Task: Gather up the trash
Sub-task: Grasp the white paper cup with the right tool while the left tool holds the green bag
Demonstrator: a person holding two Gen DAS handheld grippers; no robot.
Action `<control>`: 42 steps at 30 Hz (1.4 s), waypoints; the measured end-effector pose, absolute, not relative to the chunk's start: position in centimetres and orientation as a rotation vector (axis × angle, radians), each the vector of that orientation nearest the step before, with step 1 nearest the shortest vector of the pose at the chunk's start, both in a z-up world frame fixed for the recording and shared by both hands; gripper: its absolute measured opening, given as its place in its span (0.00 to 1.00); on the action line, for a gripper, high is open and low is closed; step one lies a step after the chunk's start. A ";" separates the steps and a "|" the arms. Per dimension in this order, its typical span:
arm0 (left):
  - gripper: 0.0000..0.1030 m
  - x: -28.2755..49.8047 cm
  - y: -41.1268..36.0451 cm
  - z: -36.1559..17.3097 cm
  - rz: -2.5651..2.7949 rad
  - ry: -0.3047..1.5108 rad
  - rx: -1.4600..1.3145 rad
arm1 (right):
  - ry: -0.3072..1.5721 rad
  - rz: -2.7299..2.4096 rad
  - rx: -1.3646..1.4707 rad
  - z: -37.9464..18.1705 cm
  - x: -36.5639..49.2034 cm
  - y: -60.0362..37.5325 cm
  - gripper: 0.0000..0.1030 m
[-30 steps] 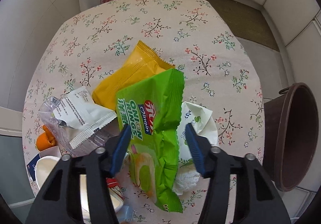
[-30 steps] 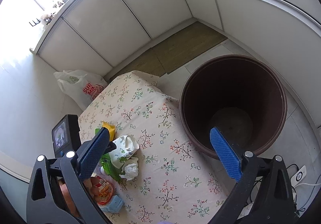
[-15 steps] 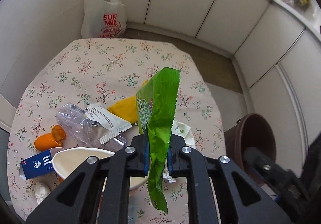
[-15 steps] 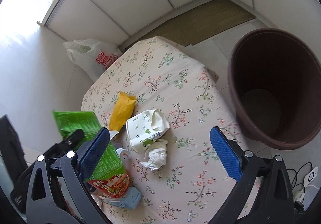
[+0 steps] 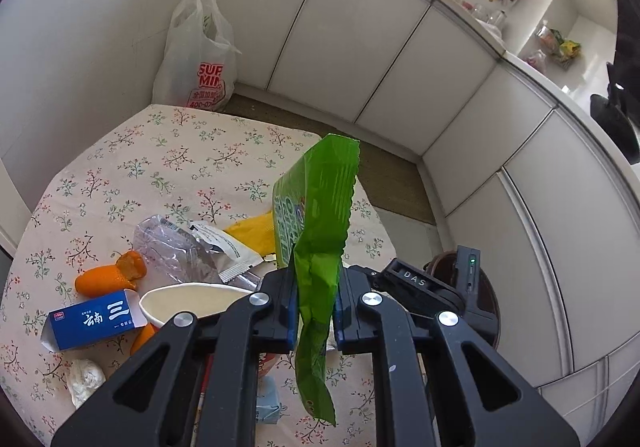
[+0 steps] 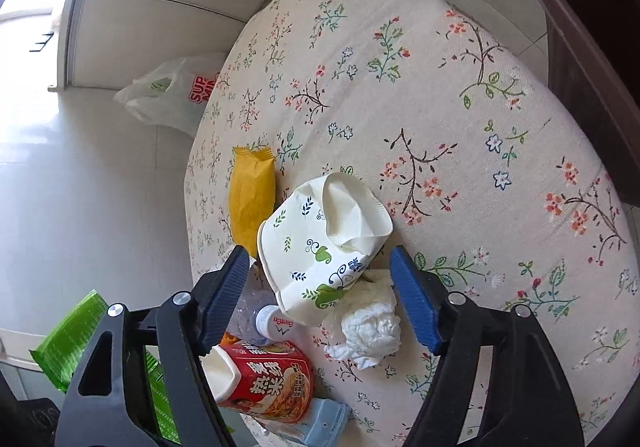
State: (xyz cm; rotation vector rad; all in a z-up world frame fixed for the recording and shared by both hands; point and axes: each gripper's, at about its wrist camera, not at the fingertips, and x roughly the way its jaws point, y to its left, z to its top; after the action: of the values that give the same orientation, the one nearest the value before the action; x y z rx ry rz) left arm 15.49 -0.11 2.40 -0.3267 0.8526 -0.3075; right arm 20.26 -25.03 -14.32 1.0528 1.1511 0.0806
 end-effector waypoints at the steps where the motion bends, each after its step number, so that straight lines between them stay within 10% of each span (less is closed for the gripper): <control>1: 0.12 15.5 0.0 2.3 -0.311 0.855 -0.330 | 1.159 0.089 1.058 -14.5 20.3 -24.8 0.64; 5: 0.12 15.8 0.2 1.6 -0.316 0.881 -0.341 | 1.178 0.123 1.076 -15.1 20.6 -23.8 0.57; 10: 0.12 15.9 0.0 0.9 -0.292 0.898 -0.329 | 1.219 0.107 1.048 -16.3 21.1 -22.6 0.24; 42: 0.12 15.2 0.5 3.9 -0.232 0.740 -0.323 | 0.744 0.021 0.401 -0.9 17.5 -20.7 0.19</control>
State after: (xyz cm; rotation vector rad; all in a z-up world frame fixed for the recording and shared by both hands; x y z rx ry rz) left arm 15.18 0.54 3.91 -0.3233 0.7398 -0.2317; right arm 17.46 -20.73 -0.93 0.4013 0.7438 0.0215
